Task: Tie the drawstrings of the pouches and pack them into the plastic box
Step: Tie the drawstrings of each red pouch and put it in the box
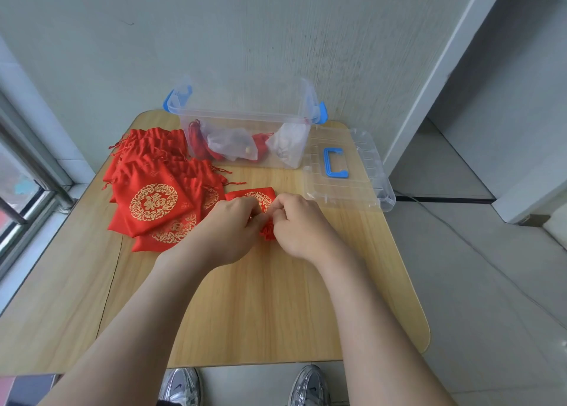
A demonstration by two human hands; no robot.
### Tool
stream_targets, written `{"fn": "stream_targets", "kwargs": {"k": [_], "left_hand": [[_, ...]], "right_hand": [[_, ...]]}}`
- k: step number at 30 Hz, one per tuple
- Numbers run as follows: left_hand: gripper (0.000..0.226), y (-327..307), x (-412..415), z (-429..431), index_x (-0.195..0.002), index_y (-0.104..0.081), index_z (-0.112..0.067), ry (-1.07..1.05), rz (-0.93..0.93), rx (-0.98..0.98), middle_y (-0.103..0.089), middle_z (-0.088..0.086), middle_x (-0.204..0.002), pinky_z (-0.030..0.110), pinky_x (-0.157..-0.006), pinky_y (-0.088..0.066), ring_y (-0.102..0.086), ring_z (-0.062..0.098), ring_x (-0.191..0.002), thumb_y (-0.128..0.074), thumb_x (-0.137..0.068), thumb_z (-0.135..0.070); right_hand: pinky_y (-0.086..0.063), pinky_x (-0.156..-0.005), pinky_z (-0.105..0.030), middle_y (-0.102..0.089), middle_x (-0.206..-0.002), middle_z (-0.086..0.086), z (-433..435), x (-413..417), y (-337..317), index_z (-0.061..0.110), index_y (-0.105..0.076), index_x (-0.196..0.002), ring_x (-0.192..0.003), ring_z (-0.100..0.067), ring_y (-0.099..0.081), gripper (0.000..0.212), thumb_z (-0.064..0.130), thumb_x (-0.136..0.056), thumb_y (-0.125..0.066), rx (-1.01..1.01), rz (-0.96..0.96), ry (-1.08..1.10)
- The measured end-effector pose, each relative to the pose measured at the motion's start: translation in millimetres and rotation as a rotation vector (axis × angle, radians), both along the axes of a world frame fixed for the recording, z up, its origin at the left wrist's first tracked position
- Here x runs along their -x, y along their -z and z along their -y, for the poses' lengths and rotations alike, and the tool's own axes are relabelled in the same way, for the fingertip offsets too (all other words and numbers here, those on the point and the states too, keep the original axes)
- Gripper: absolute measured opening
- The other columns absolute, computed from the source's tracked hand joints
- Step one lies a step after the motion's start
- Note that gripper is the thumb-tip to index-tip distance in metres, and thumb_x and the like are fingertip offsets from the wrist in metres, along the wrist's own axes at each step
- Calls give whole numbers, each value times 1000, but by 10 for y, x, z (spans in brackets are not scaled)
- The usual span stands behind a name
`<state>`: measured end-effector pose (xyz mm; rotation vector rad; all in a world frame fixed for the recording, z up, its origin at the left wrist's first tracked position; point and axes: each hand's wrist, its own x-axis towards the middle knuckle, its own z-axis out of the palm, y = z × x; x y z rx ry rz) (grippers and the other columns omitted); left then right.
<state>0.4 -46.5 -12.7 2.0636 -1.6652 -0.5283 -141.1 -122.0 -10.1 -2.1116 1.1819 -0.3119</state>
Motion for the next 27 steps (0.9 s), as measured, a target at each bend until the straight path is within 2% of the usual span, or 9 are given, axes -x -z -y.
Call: {"fn": "stream_targets", "kwargs": {"k": [2,5,7,12,14,17,19,23,27], "left_hand": [[33,22,-28,10,-79,-52,-15,-16,-7,0,-60,1,-76,38,-67,-40,-54,20,-71,-52,-109,-28],[35,26,-44,30,-79,-54,-10,-65,-40,-7,-58,2,-74,38,-65,-37,-52,22,-70,-54,-108,-30],[37,26,-50,40,-75,-53,-12,-87,-44,-27,-56,0,-72,34,-62,-34,-50,17,-68,-55,-108,-31],[40,19,-56,51,-75,-56,-13,-149,-75,-86,-56,0,-72,27,-55,-32,-48,13,-65,-57,-107,-37],[45,-1,-48,43,-78,-58,-5,-192,-138,-106,-57,3,-72,29,-54,-33,-48,16,-62,-57,-107,-39],[41,-10,-66,34,-79,-57,-9,-242,-291,-125,-50,6,-71,30,-58,-36,-41,20,-60,-57,-106,-41],[40,-3,-98,33,-84,-61,-10,-258,-377,-150,-50,8,-75,35,-60,-37,-43,21,-64,-57,-106,-43],[52,-8,-107,37,-84,-65,4,-257,-497,-197,-55,10,-71,34,-58,-39,-48,23,-61,-55,-107,-41],[43,-41,-104,52,-78,-63,-6,-331,-657,-173,-58,11,-66,37,-64,-43,-53,26,-62,-58,-106,-38]], "right_hand": [[-51,-77,-32,-66,-106,3,14,3,10,23,-67,-108,-98,-19,-63,24,21,-108,-43,5,24,12],[-44,-64,-25,-63,-97,5,53,15,59,26,-66,-103,-88,-14,-61,17,25,-109,-50,18,64,50],[-38,-57,-23,-60,-87,6,65,14,88,27,-66,-98,-80,-14,-59,14,25,-107,-55,21,78,66],[-39,-59,-20,-60,-90,7,43,0,90,25,-68,-94,-83,-13,-60,16,23,-106,-57,26,73,69],[-40,-57,-19,-64,-92,6,37,-3,72,24,-69,-92,-82,-12,-62,18,27,-105,-57,-2,80,82],[-41,-56,-21,-68,-93,5,19,-5,15,28,-71,-89,-78,-8,-64,15,38,-97,-63,-93,105,89],[-42,-56,-20,-69,-93,7,10,0,-6,30,-73,-88,-79,-7,-64,9,38,-90,-69,-112,114,75],[-43,-58,-18,-67,-92,11,-11,18,-26,32,-74,-88,-81,-4,-64,6,38,-87,-76,-99,100,61],[-44,-58,-18,-68,-94,10,-27,19,-52,30,-75,-89,-80,-2,-65,7,36,-87,-76,-99,105,62]]}}
